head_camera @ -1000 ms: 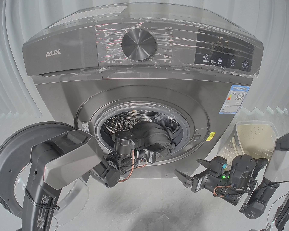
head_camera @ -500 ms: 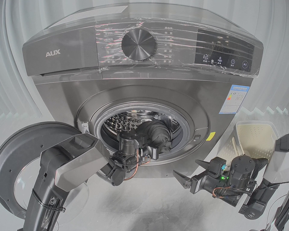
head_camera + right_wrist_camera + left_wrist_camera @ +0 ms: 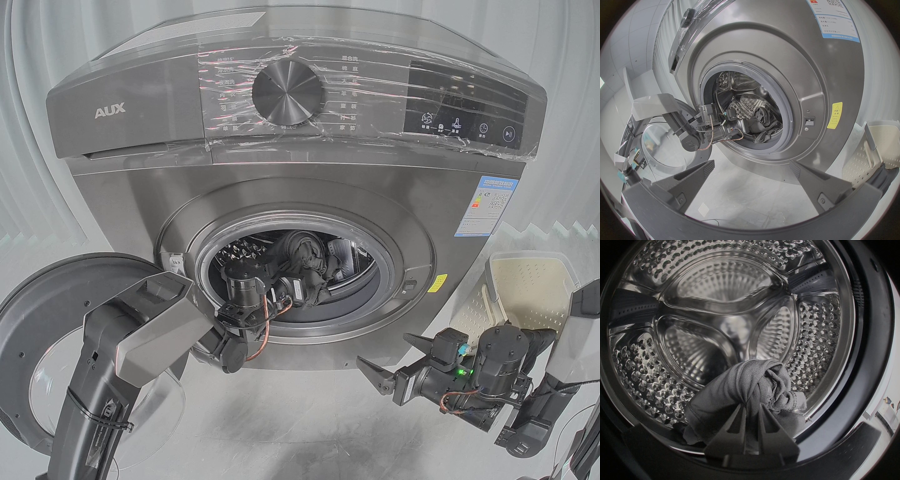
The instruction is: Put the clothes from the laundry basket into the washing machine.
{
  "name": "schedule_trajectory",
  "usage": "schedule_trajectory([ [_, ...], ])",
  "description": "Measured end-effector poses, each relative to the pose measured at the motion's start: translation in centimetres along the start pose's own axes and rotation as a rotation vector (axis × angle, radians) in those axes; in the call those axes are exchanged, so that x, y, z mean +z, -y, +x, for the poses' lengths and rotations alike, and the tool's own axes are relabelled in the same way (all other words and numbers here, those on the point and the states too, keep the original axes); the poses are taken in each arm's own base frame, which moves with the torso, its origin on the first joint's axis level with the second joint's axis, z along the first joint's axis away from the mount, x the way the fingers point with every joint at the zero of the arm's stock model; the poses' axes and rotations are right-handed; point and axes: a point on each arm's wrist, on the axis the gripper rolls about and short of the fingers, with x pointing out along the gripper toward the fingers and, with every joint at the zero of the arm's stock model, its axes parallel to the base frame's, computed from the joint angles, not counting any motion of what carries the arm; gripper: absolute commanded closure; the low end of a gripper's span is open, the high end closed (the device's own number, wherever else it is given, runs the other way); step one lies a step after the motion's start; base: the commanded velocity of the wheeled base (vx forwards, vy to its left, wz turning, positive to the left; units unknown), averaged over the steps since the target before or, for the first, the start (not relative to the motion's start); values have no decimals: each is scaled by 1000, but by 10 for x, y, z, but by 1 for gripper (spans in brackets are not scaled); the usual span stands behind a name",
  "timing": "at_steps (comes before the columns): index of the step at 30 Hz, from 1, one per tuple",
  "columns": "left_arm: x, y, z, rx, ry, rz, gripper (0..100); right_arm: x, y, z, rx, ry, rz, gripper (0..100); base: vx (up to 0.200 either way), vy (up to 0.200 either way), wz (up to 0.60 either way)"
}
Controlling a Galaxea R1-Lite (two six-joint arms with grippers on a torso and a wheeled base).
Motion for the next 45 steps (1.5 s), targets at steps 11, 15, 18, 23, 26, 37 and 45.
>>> schedule_trajectory([
  [11,-6,-4,-4,3,-27,-6,0,-2,-1,1,3,-6,1,0,0,0,0],
  [15,-16,6,-14,-28,-85,-3,0,-2,-1,1,2,-8,1,0,0,0,0],
  [18,-24,21,-23,-93,-144,0,0,-2,-1,1,2,-9,0,0,0,0,0],
  [23,-27,30,-26,-119,-168,8,0,-3,-1,1,2,-9,2,0,0,0,0],
  [26,-25,34,-22,-123,-152,8,0,-3,-1,1,3,-10,2,0,0,0,0],
  [37,-27,34,-45,-125,-194,14,0,-3,0,1,-1,-12,4,0,0,0,0],
  [45,-7,55,-106,-184,-255,19,0,-3,1,1,-3,-14,4,0,0,0,0],
])
